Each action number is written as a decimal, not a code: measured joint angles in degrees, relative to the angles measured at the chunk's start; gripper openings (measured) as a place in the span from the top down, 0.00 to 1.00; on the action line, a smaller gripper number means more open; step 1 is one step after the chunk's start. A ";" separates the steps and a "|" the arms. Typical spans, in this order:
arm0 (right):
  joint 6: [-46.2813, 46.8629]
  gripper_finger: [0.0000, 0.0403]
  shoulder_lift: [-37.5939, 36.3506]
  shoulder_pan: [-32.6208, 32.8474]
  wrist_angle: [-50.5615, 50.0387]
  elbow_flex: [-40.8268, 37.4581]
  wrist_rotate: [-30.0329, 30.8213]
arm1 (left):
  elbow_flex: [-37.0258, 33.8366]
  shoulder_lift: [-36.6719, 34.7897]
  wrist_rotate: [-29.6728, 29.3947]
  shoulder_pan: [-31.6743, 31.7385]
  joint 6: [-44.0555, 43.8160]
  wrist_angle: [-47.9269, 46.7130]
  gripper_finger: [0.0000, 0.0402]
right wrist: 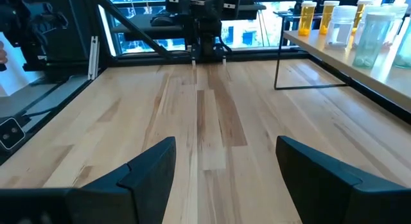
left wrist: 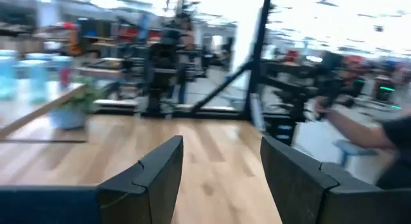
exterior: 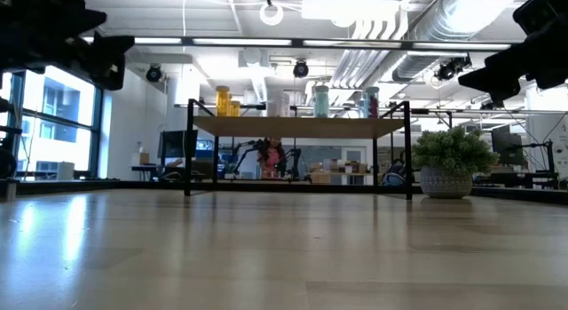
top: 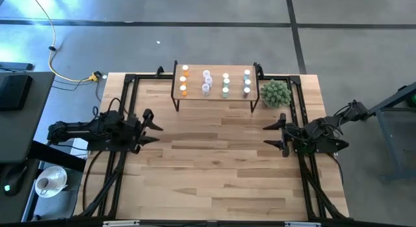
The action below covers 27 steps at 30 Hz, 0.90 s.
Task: Pick and place medicine bottles onto shelf by color
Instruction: Return to Home Position
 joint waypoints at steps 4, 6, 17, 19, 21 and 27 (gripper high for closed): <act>1.37 0.36 0.02 0.00 -1.16 0.00 0.02 | 0.04 -0.01 -4.78 0.02 -0.76 -0.03 0.51; 1.35 0.36 0.12 0.00 -1.71 0.00 0.03 | 0.04 -0.01 -5.21 0.02 -1.10 -0.13 0.51; 6.85 0.36 0.13 0.00 -4.65 0.00 0.01 | 0.04 -0.01 -5.30 0.02 -1.07 -0.61 0.51; 1.24 0.36 0.13 -0.04 -4.63 0.00 0.64 | 0.04 -0.01 -5.30 0.02 -1.07 -0.60 0.51; -0.60 0.36 0.13 -0.04 -4.49 0.00 0.67 | 0.04 -0.01 -5.30 0.02 -1.07 -0.61 0.51; 10.09 0.36 0.13 -0.07 -4.39 0.00 0.72 | 0.05 -0.01 -5.28 0.02 -1.07 -0.61 0.51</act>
